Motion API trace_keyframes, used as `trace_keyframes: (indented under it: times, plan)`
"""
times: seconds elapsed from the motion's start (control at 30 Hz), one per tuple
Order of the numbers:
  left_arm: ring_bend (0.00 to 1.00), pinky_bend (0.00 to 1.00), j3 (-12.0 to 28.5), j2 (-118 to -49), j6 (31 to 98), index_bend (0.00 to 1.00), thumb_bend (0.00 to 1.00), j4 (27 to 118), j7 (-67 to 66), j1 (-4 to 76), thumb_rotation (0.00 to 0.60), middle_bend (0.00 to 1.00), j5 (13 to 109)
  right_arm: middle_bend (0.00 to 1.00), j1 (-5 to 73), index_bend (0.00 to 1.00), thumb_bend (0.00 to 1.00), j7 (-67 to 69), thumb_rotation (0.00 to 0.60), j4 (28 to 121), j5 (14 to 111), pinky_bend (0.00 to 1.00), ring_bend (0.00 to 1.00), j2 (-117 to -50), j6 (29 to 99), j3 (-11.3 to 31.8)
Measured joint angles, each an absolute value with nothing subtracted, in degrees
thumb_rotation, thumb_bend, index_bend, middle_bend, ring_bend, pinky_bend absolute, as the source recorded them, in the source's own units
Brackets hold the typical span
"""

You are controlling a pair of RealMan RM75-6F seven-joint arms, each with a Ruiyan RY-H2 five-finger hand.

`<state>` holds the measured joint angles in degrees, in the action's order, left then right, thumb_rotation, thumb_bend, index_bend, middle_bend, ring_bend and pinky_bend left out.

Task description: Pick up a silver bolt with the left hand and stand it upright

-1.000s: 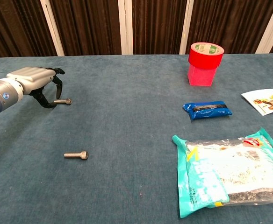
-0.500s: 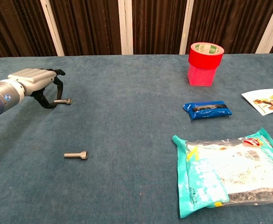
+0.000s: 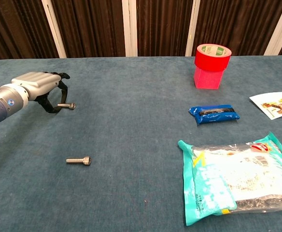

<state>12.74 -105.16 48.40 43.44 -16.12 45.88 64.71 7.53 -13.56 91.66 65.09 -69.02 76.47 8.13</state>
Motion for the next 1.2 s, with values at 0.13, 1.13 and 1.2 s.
trace_keyframes:
  times: [0.13, 1.13, 1.2]
  plan:
    - [0.0, 0.0, 12.91, -105.04, 48.98, 0.55, 0.48, 43.42, -16.08, 45.85, 0.6, 0.02, 64.89, 0.0, 7.52, 0.07, 0.0, -13.51, 0.6, 91.75, 65.25, 0.0, 0.0, -69.03, 76.5, 8.07]
    - [0.0, 0.0, 10.14, -100.54, 55.07, 0.56, 0.48, 48.92, -31.51, 46.93, 0.6, 0.02, 70.43, 0.0, 7.66, 0.08, 0.0, -13.04, 0.6, 91.89, 65.36, 0.0, 0.0, -69.03, 75.91, 7.9]
    - [0.0, 0.0, 10.28, -100.33, 55.08, 0.56, 0.48, 49.54, -32.62, 47.03, 0.6, 0.02, 70.13, 0.0, 7.68, 0.08, 0.0, -13.05, 0.6, 91.86, 65.29, 0.0, 0.0, -69.04, 75.86, 7.91]
